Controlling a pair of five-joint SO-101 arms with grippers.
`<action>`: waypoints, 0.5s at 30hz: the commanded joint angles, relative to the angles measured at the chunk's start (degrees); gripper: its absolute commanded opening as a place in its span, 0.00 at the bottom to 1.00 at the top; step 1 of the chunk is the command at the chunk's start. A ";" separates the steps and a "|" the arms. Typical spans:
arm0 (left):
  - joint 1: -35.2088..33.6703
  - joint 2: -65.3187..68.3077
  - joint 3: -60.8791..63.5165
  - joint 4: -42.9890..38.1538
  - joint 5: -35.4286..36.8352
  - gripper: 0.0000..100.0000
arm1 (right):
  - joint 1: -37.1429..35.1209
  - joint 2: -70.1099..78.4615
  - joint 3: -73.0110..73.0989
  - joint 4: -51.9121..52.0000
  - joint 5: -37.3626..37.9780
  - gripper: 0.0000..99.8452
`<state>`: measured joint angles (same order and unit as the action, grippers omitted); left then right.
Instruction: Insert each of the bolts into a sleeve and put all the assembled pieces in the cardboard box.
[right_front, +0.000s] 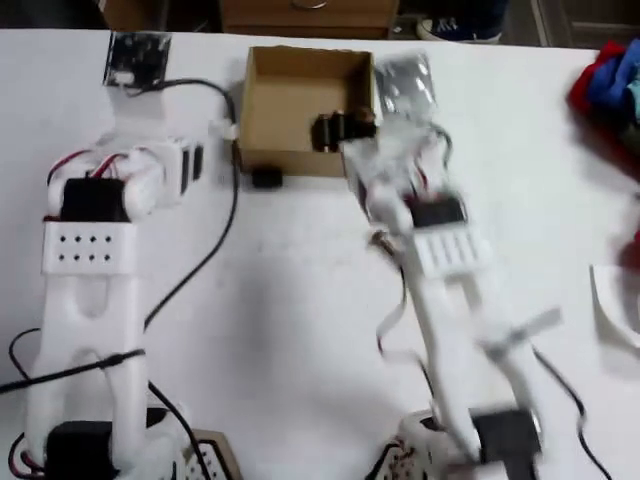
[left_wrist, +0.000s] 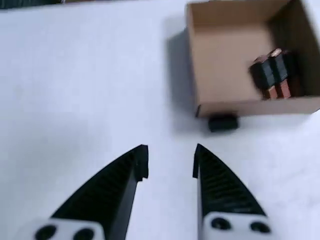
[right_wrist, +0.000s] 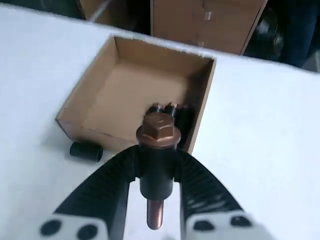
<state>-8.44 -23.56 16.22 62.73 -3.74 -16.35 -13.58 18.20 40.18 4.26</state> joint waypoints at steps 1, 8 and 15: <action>-3.52 -0.53 6.02 -4.13 -2.37 0.16 | -1.98 18.86 -33.14 13.32 -0.35 0.02; -11.96 -0.53 24.75 -20.48 -2.99 0.16 | -1.63 56.57 -82.73 21.41 -13.80 0.02; -12.92 -0.62 40.48 -37.45 -2.90 0.16 | -4.09 83.56 -109.63 21.14 -10.02 0.02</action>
<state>-21.10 -23.56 53.05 32.22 -6.37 -18.90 63.69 -79.38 61.45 -7.43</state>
